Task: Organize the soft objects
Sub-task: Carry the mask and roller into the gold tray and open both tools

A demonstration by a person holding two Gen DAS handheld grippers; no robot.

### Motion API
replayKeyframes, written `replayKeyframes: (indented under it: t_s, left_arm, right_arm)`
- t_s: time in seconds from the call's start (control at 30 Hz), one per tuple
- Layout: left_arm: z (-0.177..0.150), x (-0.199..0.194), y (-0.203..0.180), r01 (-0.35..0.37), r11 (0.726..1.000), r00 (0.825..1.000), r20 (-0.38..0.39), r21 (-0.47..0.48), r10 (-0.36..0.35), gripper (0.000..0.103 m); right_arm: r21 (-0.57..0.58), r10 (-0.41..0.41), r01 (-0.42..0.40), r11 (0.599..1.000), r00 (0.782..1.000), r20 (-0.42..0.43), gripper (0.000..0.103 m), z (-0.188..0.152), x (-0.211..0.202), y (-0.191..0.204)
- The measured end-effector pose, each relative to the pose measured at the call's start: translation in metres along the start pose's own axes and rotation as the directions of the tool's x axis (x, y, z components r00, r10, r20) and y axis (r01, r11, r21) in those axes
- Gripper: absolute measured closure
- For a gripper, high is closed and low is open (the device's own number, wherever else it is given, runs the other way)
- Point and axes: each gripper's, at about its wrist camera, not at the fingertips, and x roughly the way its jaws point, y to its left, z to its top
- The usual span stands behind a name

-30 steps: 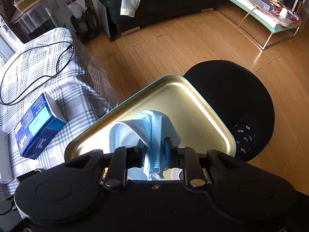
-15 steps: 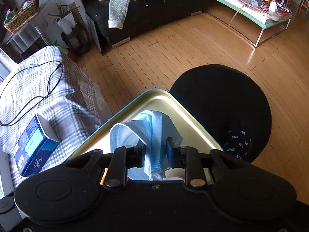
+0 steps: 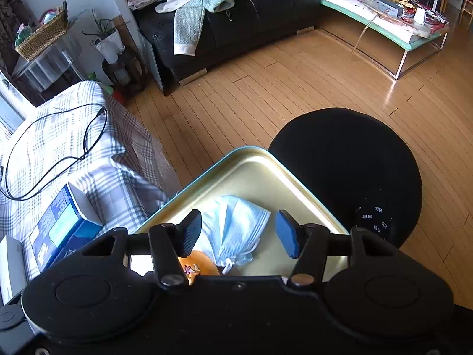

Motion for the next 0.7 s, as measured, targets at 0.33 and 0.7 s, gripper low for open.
replayKeyframes:
  t_s: [0.33,0.7]
  left_arm:
    - [-0.004,0.007,0.022,0.009,0.999,0.997,-0.071,-0.038,-0.012,0.009]
    - [-0.005,-0.018,0.061,-0.01,0.998,0.998,-0.056,-0.07,0.006,0.007]
  right_arm:
    - [-0.014,-0.027,0.026,1.0,0.999,-0.036,0.048,-0.004,0.006,0.002]
    - [-0.045,-0.036,0.033,0.998,0.998,-0.052,0.048,-0.01,0.01,0.012]
